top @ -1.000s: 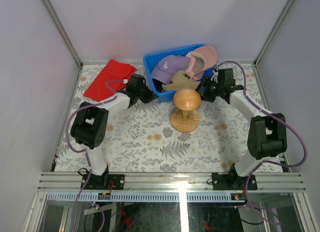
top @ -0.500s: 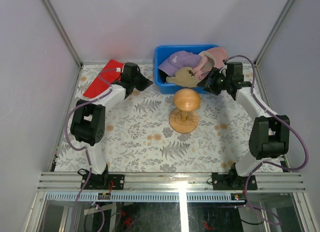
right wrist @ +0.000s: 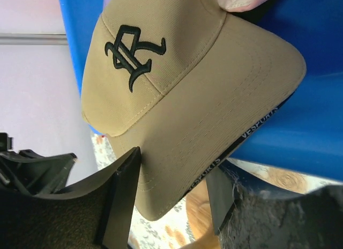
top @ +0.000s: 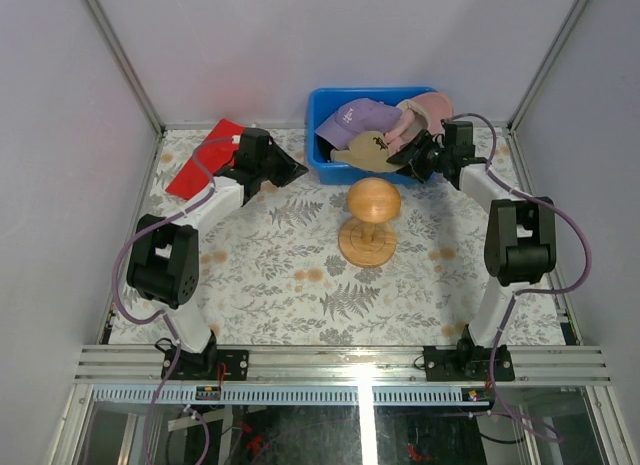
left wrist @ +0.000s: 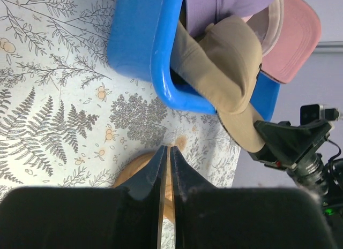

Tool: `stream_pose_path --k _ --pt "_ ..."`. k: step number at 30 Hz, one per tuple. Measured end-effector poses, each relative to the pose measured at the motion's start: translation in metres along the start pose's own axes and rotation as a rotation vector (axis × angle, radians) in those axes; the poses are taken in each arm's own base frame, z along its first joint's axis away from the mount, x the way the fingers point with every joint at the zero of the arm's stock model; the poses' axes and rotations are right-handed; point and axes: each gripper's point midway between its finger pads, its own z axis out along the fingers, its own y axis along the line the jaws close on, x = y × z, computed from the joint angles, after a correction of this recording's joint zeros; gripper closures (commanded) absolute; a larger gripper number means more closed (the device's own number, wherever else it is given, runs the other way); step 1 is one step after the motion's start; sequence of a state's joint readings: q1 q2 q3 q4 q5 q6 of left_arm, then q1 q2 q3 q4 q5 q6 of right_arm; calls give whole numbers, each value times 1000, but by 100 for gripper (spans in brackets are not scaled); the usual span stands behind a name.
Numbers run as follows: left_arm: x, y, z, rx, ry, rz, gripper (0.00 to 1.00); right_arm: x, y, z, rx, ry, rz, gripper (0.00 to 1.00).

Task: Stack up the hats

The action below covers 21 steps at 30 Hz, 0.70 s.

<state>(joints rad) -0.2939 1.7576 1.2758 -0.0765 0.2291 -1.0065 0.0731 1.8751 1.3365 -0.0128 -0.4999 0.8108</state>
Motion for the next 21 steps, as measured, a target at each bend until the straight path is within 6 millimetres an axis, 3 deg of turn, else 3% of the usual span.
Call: stream_pose_path --k 8,13,16,19,21 --pt "2 14 -3 -44 18 47 95 -2 16 24 -69 88 144 44" --pt "-2 19 -8 -58 15 64 95 -2 43 24 -136 133 142 42" --pt "-1 22 -12 -64 17 68 95 -21 58 22 -183 61 91 42" --pt "2 25 -13 -66 29 71 95 -30 64 17 -199 27 73 45" --pt "5 29 -13 -71 40 69 95 -34 64 15 -195 12 69 55"
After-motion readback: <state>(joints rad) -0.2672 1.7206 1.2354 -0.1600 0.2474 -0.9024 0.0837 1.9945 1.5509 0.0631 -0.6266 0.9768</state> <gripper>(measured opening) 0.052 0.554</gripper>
